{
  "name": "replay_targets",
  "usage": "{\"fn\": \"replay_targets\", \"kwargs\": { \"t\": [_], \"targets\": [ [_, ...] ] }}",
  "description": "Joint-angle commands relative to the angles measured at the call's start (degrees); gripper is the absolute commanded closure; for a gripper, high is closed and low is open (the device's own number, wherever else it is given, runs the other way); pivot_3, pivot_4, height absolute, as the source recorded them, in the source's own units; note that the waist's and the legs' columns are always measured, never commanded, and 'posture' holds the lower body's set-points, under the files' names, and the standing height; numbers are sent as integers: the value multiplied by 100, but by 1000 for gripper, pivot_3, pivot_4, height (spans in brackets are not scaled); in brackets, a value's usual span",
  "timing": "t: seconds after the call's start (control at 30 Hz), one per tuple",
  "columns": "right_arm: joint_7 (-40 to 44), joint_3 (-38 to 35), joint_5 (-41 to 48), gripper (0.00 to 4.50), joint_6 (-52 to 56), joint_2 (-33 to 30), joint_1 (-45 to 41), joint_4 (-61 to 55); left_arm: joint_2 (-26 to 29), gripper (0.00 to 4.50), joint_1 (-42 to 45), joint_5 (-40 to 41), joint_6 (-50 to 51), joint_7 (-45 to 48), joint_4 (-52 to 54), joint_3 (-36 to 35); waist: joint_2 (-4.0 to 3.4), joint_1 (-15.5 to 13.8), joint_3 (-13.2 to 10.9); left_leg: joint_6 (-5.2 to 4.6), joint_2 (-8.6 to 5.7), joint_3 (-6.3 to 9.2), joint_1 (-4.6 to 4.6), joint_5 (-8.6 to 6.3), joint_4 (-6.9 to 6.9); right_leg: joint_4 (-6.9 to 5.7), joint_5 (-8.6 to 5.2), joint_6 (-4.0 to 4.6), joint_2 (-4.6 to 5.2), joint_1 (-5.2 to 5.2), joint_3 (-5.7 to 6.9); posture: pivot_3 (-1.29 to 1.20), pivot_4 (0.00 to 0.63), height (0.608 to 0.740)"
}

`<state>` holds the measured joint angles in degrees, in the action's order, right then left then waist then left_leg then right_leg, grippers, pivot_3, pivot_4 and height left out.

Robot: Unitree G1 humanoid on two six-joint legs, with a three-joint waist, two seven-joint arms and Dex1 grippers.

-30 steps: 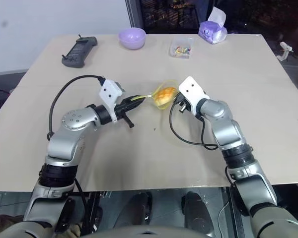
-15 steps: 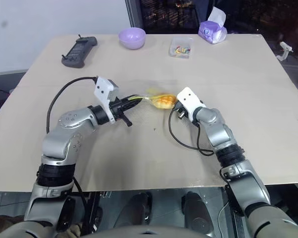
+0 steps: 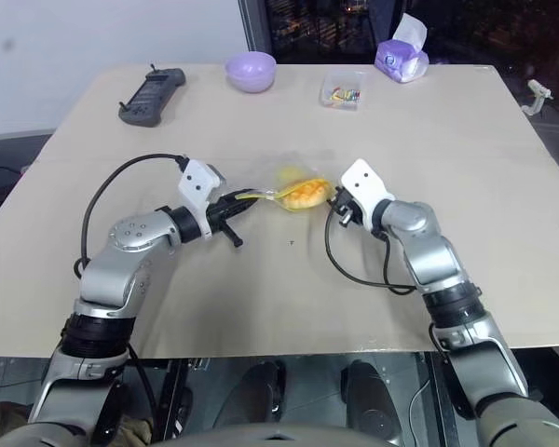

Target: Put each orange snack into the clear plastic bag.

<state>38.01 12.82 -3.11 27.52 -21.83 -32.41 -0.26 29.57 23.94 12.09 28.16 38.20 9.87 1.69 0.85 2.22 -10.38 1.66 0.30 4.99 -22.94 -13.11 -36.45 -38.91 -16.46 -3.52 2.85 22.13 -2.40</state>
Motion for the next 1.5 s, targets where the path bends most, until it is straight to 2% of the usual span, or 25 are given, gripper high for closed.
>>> {"fn": "replay_targets", "kwargs": {
  "t": [0.03, 0.07, 0.17, 0.2, 0.23, 0.3, 0.57, 0.77, 0.87, 1.07, 1.13, 1.5],
  "targets": [
    [64, -158, 210, 3030, 207, -67, 97, -677, -4, 4500, -18, -132, -260, -87, 29, 38, 0, 11, 0, 0, 0, 0, 0, 0, 0, 0, 0, 0, 0, 0, 0, 0, 150, 740],
    [110, -232, 339, 3030, 345, -62, 143, -792, -20, 4500, -3, -137, -270, -104, 10, 28, 0, 16, 0, 0, 0, 0, 0, 0, 0, 0, 0, 0, 0, 0, -1, 0, 150, 740],
    [97, -339, 516, 2253, 621, -88, 294, -1063, -36, 4500, 16, -139, -288, -118, -7, 17, 0, 14, 0, 0, 2, 0, 0, 0, 0, 0, 0, 0, -1, 0, -1, 0, 150, 740],
    [4, -370, 530, 1690, 662, -55, 344, -1136, -42, 4500, 16, -135, -286, -117, -1, 12, 0, 11, 0, 0, 2, 1, 0, 0, 0, 0, 0, 0, -1, 0, 0, 0, 150, 740],
    [-64, -387, 541, 1422, 692, -27, 363, -1171, -45, 4500, 26, -133, -287, -114, -12, 8, 0, 10, 0, 0, 1, 1, 0, 0, 0, 1, 0, 0, -1, 0, 0, 0, 150, 740],
    [-191, -338, 558, 377, 765, 60, 439, -1255, -60, 4500, 21, -92, -271, -94, 10, -3, 0, 10, 0, 0, 1, 0, 0, 0, 0, 1, 0, 0, 0, 0, -1, 0, 150, 740],
    [-823, -394, 811, 377, 1032, 951, 466, -835, -33, 4500, -20, -48, -272, -7, 81, 21, 2, 14, 1, 0, 1, 0, 1, 0, 0, 0, 0, 0, -1, 0, -1, 0, 150, 740],
    [-916, -488, 1046, 377, 1058, 1219, 297, -419, -17, 4500, -43, -48, -253, -2, 138, 27, 2, 13, 1, 0, 1, 1, 1, 0, 0, 0, 0, 0, -1, 0, 0, 0, 150, 740],
    [-963, -449, 1020, 1249, 937, 1244, 204, -179, -8, 4500, -69, -70, -260, 0, 165, 47, 2, 18, 1, 0, 1, 0, 2, 0, 0, -1, 0, 0, -1, 0, -1, 0, 150, 740],
    [-1095, -400, 898, 4001, 629, 1227, 126, 52, -2, 4500, -175, -81, -238, -20, 306, 56, 2, 17, 1, 0, 1, 0, 4, 0, 0, -2, 0, 0, -1, 0, -1, 0, 150, 740],
    [-1101, -455, 949, 4340, 609, 1227, 95, -132, -16, 4500, -203, -43, -236, -15, 358, 33, 2, 16, 1, 0, 1, 0, 3, 0, 0, -2, 0, 0, -1, 0, -1, 0, 150, 740],
    [-1068, -361, 1000, 4340, 483, 1292, -243, -351, 36, 4500, -409, 249, -288, 431, 706, 86, 1, 25, 1, 0, 3, 0, 4, 0, 1, -3, 0, 0, -3, 1, -2, 0, 150, 740]
  ]
}}
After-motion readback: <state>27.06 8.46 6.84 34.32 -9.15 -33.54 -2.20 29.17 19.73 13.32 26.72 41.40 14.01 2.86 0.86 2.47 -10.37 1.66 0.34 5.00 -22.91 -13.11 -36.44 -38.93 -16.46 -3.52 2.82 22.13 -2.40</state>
